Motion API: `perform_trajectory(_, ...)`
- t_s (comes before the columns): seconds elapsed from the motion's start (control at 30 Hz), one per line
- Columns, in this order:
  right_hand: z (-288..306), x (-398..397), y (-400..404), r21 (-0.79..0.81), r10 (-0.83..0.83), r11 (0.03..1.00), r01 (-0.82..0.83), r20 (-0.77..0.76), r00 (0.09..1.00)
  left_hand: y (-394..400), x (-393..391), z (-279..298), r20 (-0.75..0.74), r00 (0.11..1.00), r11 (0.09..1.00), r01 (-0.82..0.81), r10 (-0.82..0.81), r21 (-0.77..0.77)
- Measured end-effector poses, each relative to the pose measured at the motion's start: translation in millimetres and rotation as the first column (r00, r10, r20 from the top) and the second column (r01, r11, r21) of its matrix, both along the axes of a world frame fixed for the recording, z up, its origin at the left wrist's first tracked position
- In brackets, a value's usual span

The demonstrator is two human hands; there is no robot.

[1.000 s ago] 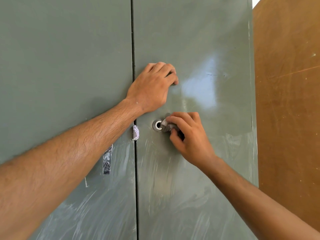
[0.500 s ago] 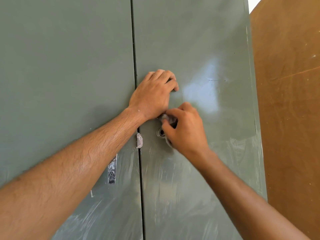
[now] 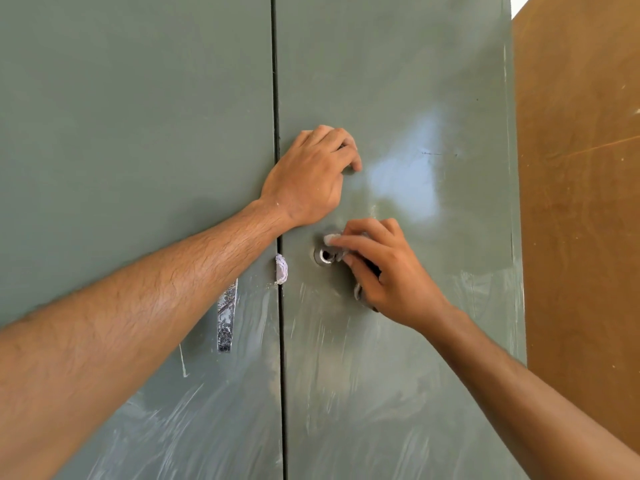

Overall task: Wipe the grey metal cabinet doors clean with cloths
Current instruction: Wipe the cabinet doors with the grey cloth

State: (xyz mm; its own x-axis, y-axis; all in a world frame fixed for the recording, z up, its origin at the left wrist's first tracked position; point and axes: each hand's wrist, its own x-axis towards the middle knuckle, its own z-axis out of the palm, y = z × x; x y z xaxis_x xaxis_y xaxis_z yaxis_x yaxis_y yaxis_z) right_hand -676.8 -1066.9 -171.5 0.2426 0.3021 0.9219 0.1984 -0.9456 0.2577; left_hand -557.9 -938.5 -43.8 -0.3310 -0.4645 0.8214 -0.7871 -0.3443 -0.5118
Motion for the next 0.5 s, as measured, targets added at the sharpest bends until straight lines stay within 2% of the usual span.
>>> perform_trajectory(0.07, 1, 2, 8, 0.042, -0.028, 0.999, 0.030, -0.036, 0.999, 0, -1, 0, -0.008, 1.000, 1.000, 0.005, -0.005, 0.005)
perform_trajectory(0.17, -10, 1, 12, 0.014, -0.046, 0.999, 0.048, -0.110, 0.993, 2, 2, 2, -0.016, 0.999, 0.999, 0.040, -0.039, 0.021)
perform_trajectory(0.3, 0, -8, 4, 0.101, -0.038, 0.994, 0.049, -0.110, 0.993, 2, 1, 3, -0.011, 0.999, 0.999, 0.040, -0.039, 0.022)
perform_trajectory(0.4, -4, -7, 10, 0.024, -0.042, 0.999, 0.047, -0.178, 0.983, 3, 1, 2, -0.014, 0.999, 0.999, 0.032, -0.031, 0.032)
perform_trajectory(0.5, 0, -15, -1, 0.053, -0.030, 0.998, 0.038, -0.134, 0.990, 6, 0, 4, -0.029, 0.998, 0.996, 0.051, -0.049, 0.071)
